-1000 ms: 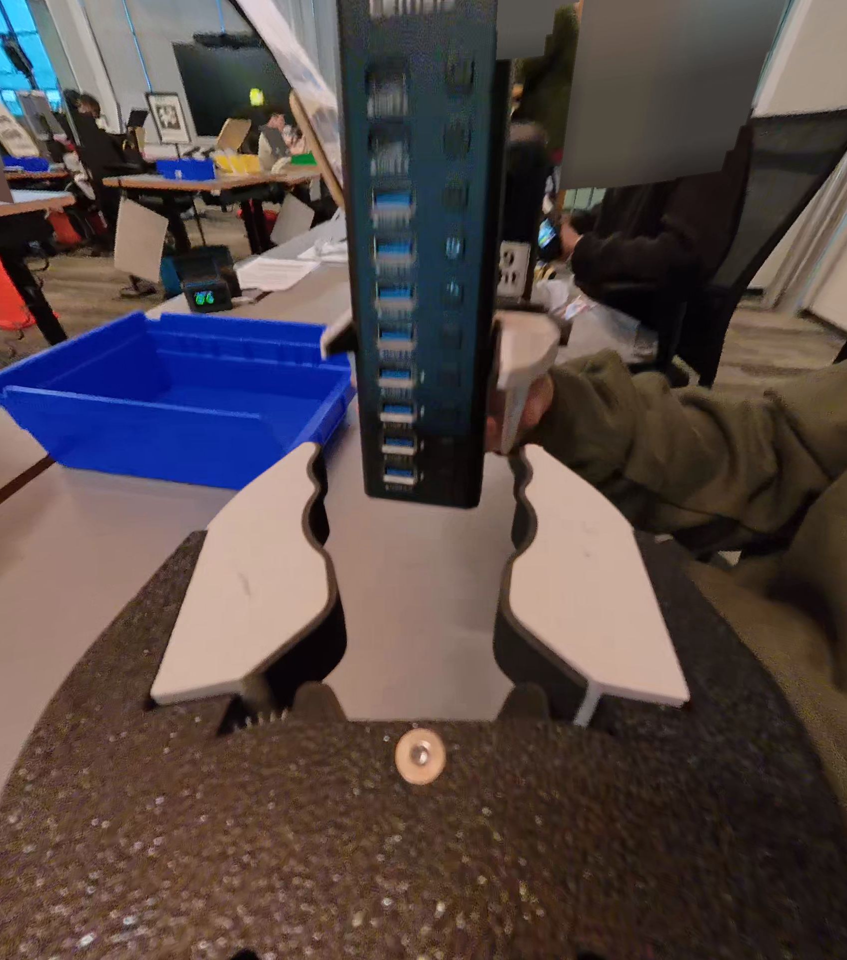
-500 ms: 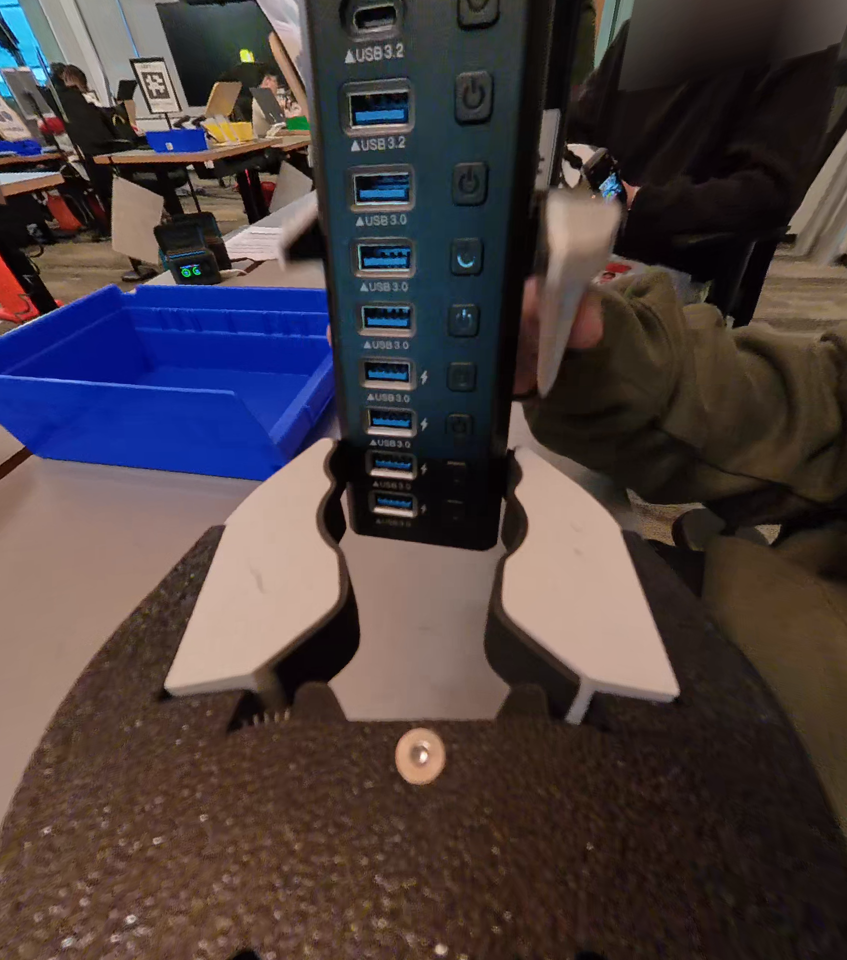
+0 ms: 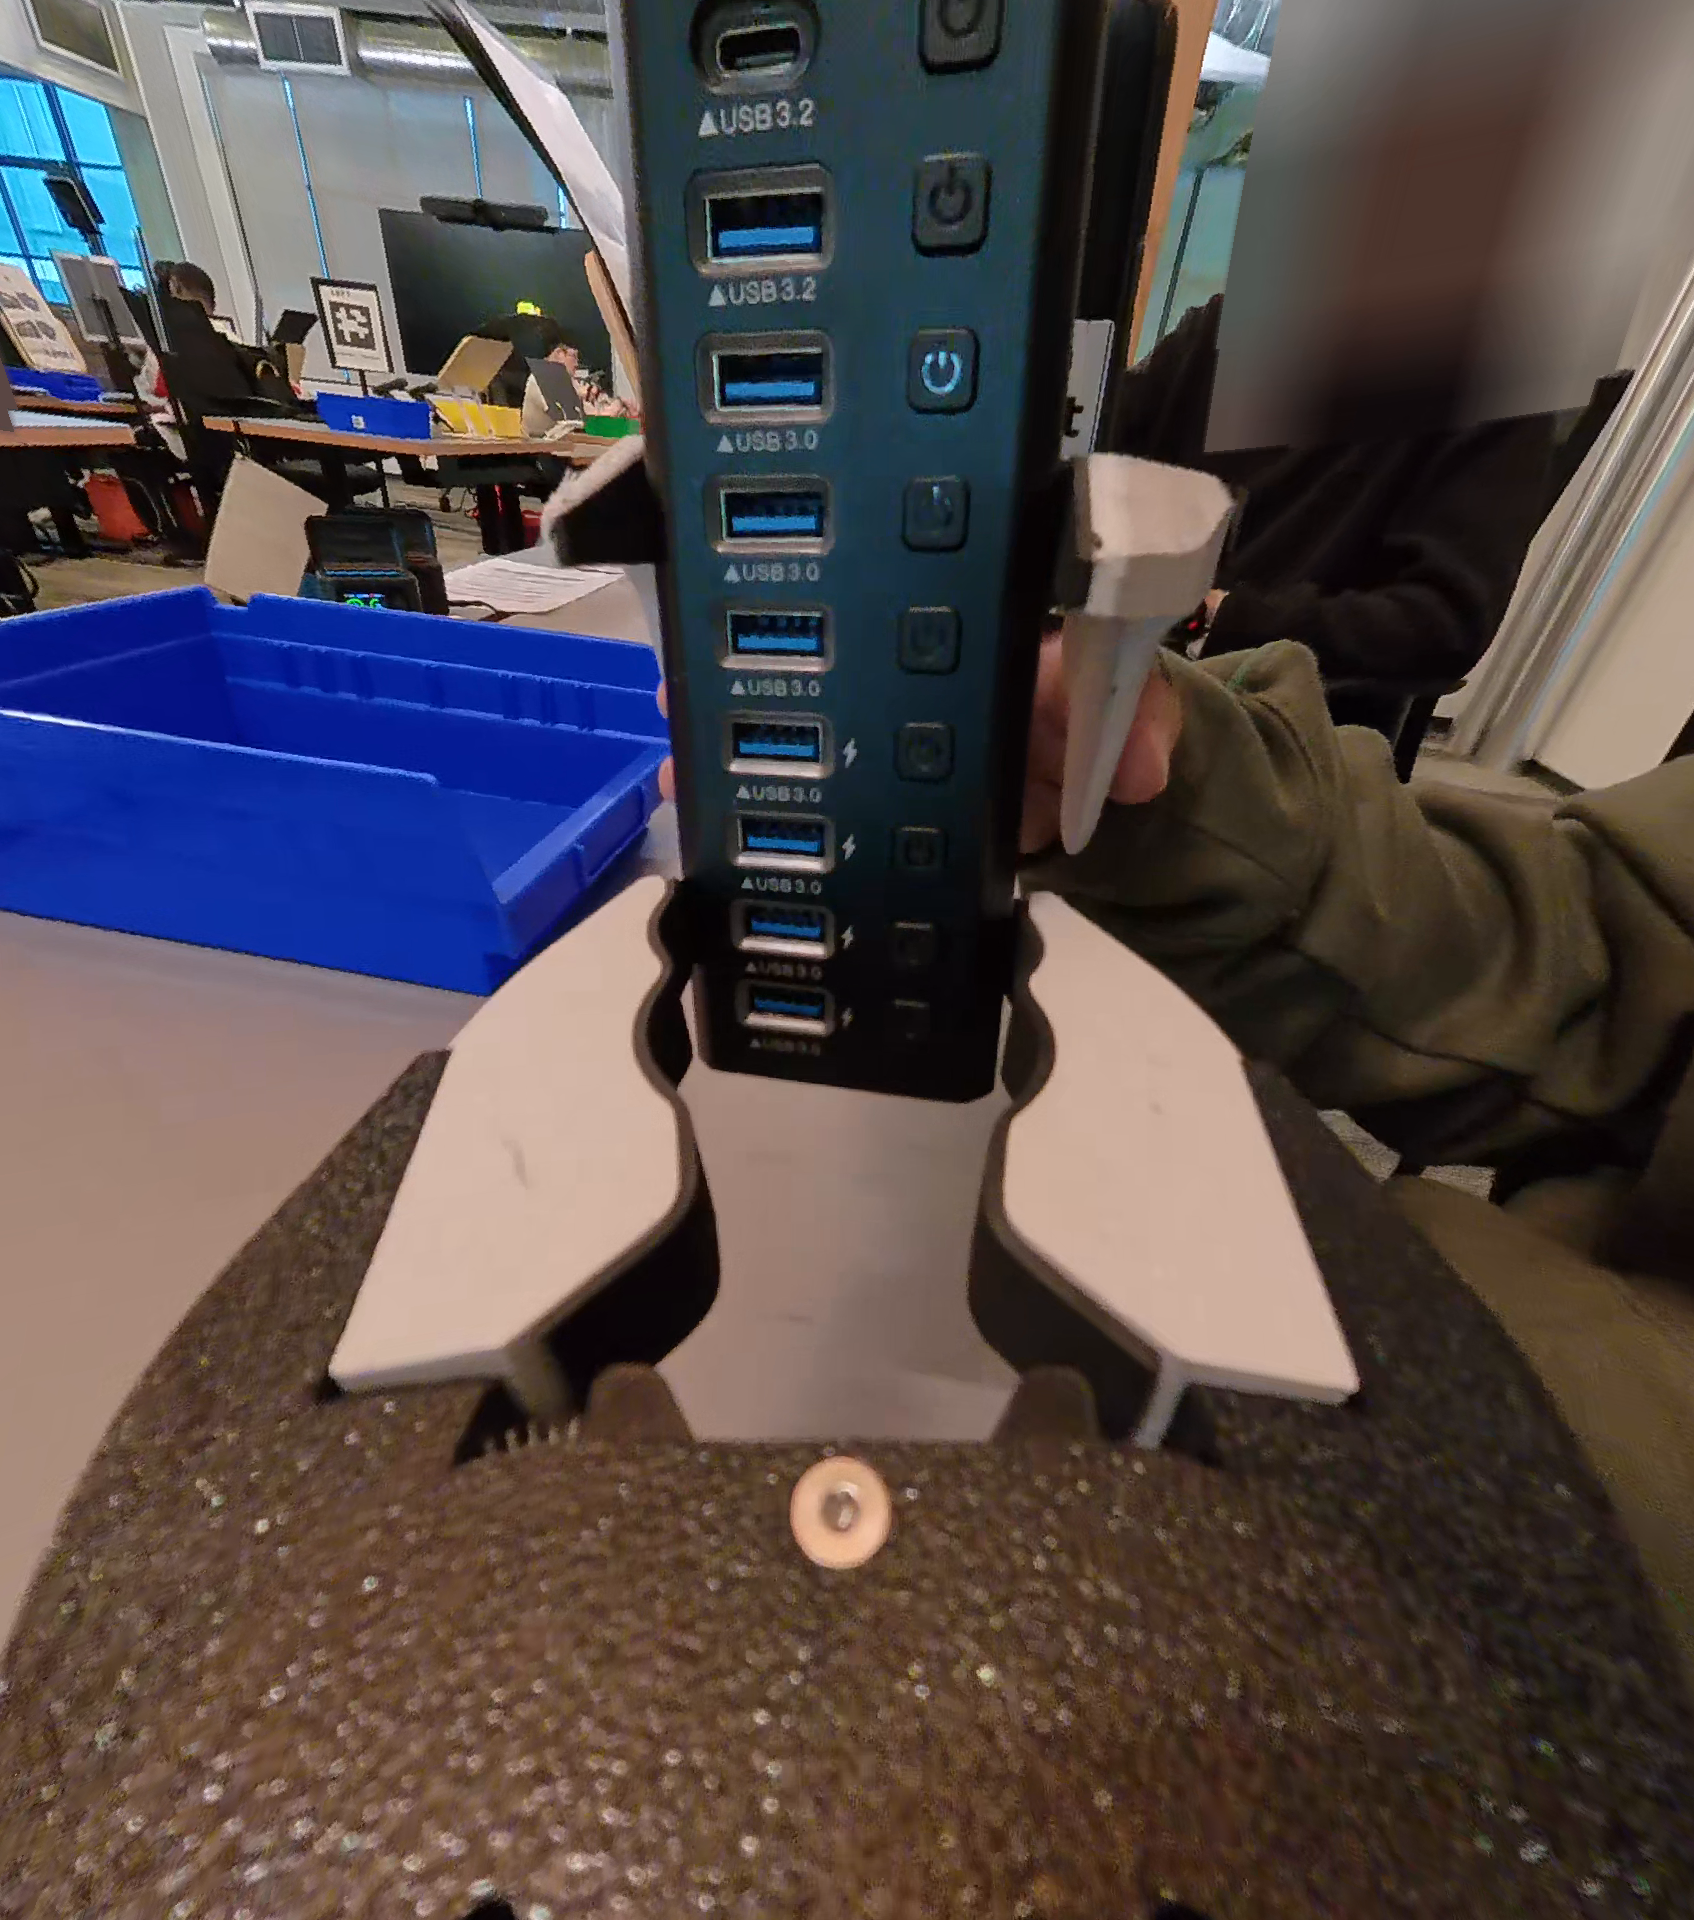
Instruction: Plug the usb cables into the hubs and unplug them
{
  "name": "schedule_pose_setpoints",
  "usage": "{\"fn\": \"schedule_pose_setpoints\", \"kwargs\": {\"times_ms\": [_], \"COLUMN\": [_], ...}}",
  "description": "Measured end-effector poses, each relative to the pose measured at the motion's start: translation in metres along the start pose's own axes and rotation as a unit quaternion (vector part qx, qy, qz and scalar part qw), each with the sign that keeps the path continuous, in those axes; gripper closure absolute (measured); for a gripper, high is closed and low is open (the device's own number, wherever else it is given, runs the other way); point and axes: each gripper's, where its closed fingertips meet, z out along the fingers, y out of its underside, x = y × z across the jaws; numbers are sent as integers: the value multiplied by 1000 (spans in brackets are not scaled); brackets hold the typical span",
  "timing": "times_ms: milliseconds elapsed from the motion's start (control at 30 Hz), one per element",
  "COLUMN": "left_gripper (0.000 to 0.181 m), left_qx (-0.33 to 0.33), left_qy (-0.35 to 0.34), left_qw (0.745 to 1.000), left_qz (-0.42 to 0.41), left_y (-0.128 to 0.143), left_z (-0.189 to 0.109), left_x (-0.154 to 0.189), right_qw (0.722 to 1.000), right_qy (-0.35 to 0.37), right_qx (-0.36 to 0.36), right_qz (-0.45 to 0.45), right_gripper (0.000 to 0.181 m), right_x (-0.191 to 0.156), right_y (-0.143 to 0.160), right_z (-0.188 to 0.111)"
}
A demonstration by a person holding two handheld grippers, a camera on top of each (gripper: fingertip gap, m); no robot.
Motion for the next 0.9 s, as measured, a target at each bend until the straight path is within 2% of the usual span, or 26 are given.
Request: {"fn": "schedule_pose_setpoints", "kwargs": {"times_ms": [200,333,400,467,533,600,700,800,900], "left_gripper": [124,123,111,108,109,117,120,121,121], "left_qx": [-6,-30,-42,-49,-52,-56,-81,-67,-47], "left_qy": [15,-2,-16,-24,-29,-27,-38,-55,-61], "left_qw": [1000,999,998,997,996,995,992,992,994], "left_qz": [-2,20,35,56,67,84,87,93,76], "left_y": [6,7,7,5,-1,-4,1,5,1], "left_z": [-3,-6,-7,-8,-7,-5,-4,-2,0], "left_x": [2,3,1,2,4,6,5,4,2], "right_qw": [1000,1000,1000,999,999,999,998,998,999], "right_qy": [6,-6,-10,-9,-22,-40,-42,-39,-30], "right_qx": [-24,-21,-23,-32,-35,-21,-36,-54,-35], "right_qz": [-1,0,1,-8,-3,10,-3,-16,-6], "right_gripper": [120,120,120,120,120,120,121,120,120], "right_x": [-3,-5,-5,-6,-10,-15,-14,-14,-11], "right_y": [7,8,9,11,13,12,16,20,17], "right_z": [6,6,6,6,8,9,7,5,6]}}
